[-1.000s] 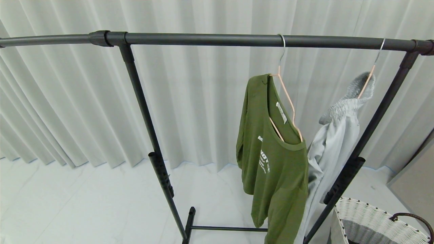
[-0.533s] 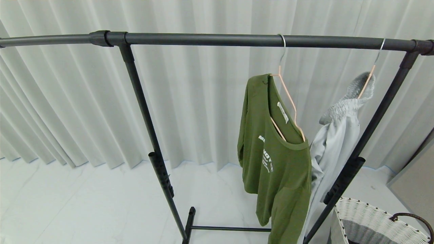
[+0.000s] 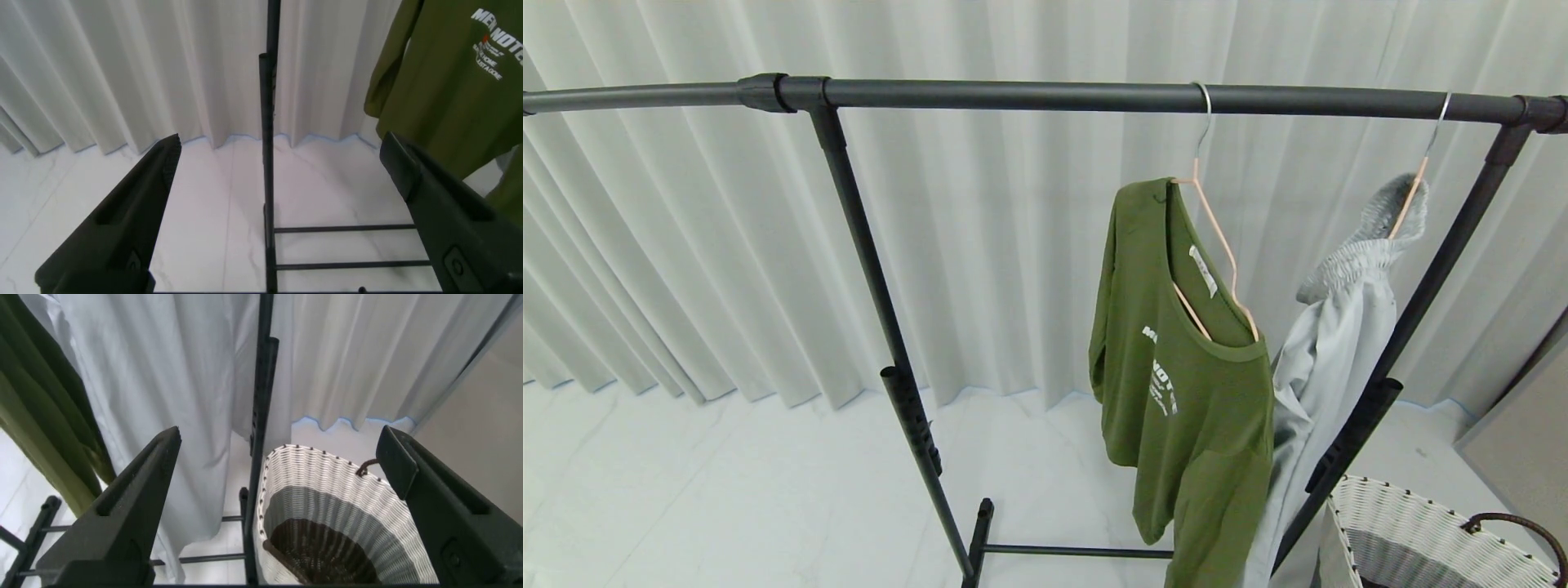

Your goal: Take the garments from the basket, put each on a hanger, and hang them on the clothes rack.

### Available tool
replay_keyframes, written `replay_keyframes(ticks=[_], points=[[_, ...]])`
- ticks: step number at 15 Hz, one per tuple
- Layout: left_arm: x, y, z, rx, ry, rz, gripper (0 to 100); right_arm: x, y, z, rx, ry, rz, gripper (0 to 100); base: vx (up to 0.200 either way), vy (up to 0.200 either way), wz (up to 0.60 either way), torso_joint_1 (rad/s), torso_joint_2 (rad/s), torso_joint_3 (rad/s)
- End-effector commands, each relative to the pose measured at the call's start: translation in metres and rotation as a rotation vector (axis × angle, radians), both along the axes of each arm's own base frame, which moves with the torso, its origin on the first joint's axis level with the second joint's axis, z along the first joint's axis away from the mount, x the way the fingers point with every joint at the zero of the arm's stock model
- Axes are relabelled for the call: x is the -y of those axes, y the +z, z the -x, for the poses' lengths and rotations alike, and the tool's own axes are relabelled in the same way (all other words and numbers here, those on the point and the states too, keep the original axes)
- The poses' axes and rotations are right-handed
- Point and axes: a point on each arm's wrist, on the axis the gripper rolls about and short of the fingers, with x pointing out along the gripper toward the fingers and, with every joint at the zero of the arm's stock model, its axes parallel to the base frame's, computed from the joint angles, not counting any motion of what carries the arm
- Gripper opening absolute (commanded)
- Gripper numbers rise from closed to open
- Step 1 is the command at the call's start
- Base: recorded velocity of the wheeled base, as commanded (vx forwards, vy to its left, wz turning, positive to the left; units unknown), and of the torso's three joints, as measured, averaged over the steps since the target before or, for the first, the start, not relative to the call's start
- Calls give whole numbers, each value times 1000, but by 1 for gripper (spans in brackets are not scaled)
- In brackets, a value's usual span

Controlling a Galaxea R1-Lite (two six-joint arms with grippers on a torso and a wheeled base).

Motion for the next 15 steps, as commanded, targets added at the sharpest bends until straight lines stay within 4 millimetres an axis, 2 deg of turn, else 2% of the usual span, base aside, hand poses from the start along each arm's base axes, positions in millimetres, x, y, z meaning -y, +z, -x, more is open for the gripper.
replay_keyframes(ticks=[1, 15], points=[[0, 0, 0, 0, -1, 0, 100, 0, 0, 0, 1, 0, 0, 100, 0, 0, 0, 0, 0, 0], [0, 0, 0, 1, 0, 0, 100, 0, 0, 0, 3, 0, 0, 100, 0, 0, 0, 0, 0, 0]])
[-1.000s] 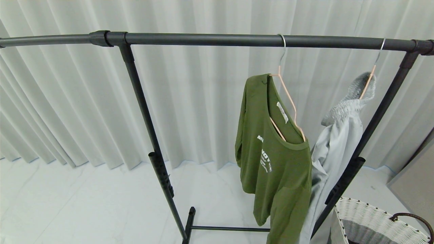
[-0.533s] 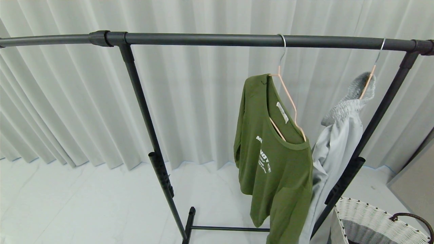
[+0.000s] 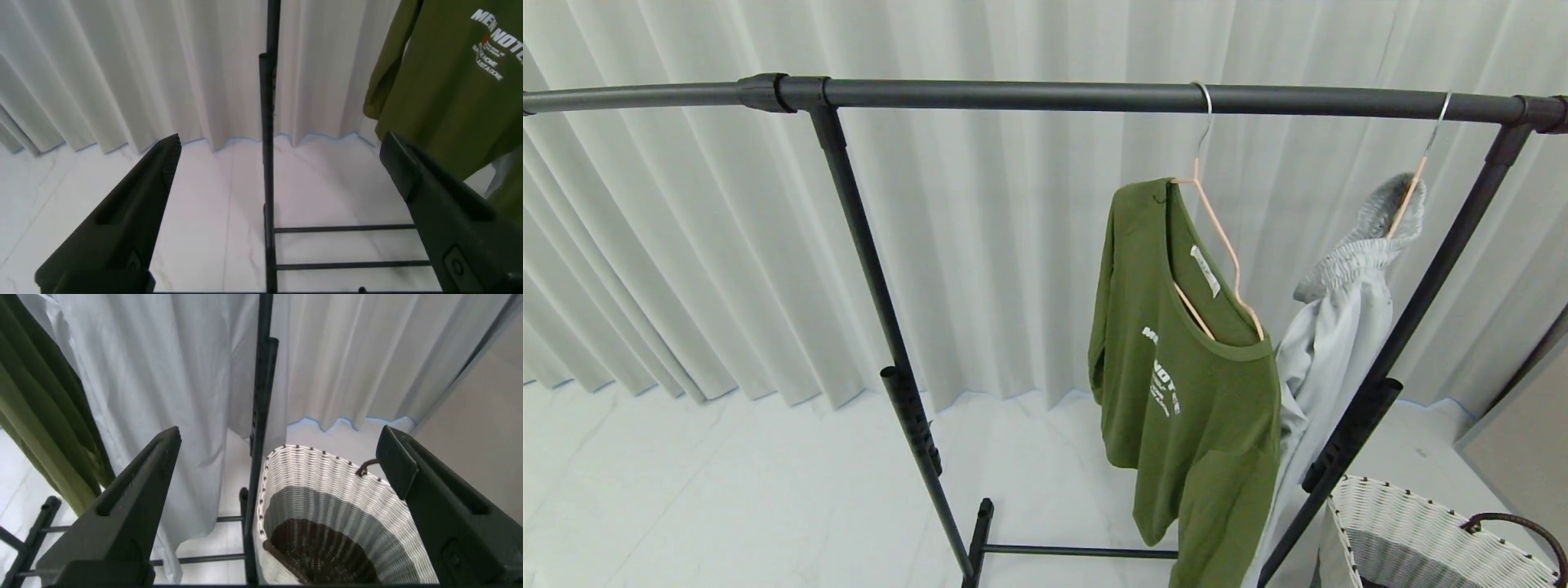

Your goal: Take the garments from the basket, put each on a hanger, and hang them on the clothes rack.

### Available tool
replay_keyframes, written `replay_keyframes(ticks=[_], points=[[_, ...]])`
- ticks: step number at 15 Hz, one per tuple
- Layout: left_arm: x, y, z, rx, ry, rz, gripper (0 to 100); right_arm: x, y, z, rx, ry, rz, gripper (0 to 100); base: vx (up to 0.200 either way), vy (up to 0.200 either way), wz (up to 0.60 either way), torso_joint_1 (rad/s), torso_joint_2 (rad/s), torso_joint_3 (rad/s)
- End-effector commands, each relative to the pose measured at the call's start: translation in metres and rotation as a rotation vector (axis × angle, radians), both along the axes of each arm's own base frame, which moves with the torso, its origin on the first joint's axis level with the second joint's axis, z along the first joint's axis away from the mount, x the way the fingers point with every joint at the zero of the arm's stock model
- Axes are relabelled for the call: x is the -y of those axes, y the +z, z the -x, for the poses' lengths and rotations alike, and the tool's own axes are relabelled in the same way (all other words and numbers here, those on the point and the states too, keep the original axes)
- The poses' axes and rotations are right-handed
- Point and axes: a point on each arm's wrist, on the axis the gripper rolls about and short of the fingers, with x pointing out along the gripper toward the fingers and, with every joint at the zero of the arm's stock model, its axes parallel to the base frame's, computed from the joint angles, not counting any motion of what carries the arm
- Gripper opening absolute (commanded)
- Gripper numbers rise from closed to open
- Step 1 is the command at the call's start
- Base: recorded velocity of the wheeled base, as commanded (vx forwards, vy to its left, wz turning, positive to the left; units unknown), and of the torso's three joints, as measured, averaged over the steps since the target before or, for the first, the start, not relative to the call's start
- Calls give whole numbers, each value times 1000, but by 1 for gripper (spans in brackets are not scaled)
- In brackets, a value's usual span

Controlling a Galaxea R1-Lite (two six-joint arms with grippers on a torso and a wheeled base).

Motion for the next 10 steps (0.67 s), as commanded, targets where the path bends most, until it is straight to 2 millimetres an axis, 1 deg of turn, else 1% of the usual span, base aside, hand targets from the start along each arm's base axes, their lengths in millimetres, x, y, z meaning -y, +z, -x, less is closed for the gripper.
replay_keyframes(ticks=[1, 10], points=[[0, 0, 0, -1, 0, 0, 100, 0, 0, 0, 0, 0, 0, 100, 0, 0, 0, 0, 0, 0], [0, 0, 0, -1, 0, 0, 100, 0, 0, 0, 0, 0, 0, 100, 0, 0, 0, 0, 0, 0]])
